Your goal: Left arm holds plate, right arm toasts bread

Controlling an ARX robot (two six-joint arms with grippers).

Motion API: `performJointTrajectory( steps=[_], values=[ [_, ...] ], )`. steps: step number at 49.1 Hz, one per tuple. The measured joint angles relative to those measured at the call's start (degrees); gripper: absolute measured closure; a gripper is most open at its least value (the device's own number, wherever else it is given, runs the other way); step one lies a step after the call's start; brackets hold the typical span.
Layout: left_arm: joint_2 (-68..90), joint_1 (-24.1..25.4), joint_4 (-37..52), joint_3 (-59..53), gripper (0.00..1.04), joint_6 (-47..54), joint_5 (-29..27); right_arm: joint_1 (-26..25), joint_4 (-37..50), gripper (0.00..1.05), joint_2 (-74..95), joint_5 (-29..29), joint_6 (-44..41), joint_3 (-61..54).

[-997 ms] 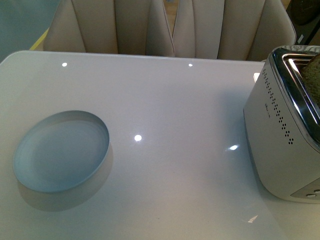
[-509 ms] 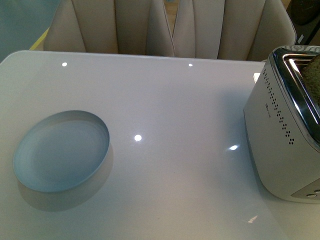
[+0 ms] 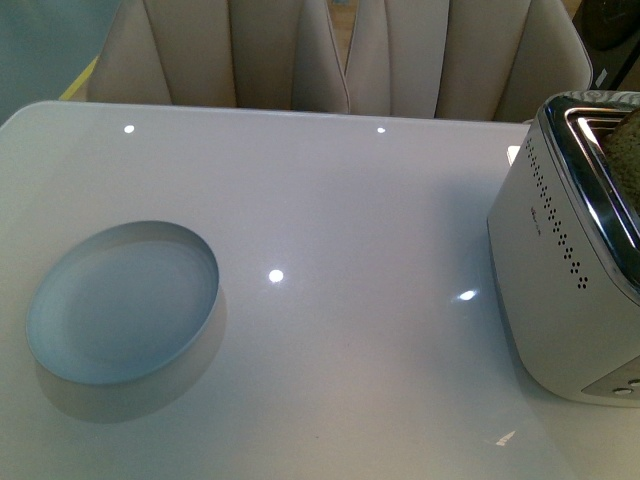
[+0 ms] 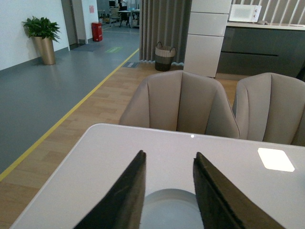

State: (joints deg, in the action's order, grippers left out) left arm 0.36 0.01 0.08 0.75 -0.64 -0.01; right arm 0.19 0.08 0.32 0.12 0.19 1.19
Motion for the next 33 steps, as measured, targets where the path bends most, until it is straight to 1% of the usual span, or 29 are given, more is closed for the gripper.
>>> performJointTrajectory(
  steps=[1, 4, 5, 13, 14, 17, 33],
  values=[
    [0.0, 0.0, 0.0, 0.0, 0.66, 0.0, 0.0, 0.0, 0.0, 0.09, 0.0, 0.0, 0.0, 0.0],
    [0.0, 0.0, 0.0, 0.0, 0.50, 0.0, 0.0, 0.0, 0.0, 0.09, 0.0, 0.0, 0.0, 0.0],
    [0.0, 0.0, 0.0, 0.0, 0.46, 0.0, 0.0, 0.0, 0.0, 0.09, 0.0, 0.0, 0.0, 0.0],
    [0.0, 0.0, 0.0, 0.0, 0.08, 0.0, 0.0, 0.0, 0.0, 0.09, 0.0, 0.0, 0.0, 0.0],
    [0.0, 0.0, 0.0, 0.0, 0.06, 0.1, 0.0, 0.0, 0.0, 0.09, 0.0, 0.0, 0.0, 0.0],
    [0.0, 0.0, 0.0, 0.0, 0.08, 0.1, 0.0, 0.0, 0.0, 0.09, 0.0, 0.0, 0.0, 0.0],
    [0.0, 0.0, 0.0, 0.0, 0.07, 0.1, 0.0, 0.0, 0.0, 0.09, 0.0, 0.0, 0.0, 0.0]
  ],
)
